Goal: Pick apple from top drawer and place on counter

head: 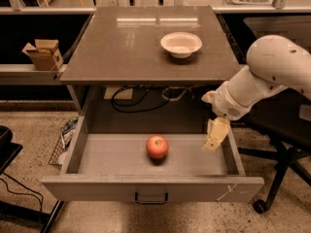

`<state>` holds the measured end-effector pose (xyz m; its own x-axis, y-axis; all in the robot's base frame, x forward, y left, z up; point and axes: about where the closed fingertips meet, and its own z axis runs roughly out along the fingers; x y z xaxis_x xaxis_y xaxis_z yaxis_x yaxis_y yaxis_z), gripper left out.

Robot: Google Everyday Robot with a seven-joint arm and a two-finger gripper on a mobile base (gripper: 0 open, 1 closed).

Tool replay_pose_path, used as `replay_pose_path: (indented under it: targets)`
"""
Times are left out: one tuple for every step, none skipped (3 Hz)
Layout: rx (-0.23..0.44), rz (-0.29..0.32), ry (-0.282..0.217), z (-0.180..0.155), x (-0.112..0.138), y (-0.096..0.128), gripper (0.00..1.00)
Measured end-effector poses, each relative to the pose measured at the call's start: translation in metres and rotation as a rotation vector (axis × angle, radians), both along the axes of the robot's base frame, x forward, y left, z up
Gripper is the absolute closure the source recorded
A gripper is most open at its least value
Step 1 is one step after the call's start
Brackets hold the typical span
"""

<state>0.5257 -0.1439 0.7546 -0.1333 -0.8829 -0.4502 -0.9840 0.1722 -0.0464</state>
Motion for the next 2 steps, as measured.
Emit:
replay_pose_path:
  targets:
    - [0.076, 0.003, 0.014, -0.050, 0.019, 0.024, 0.00]
    - [0.125, 0.006, 0.015, -0.075, 0.027, 0.045, 0.00]
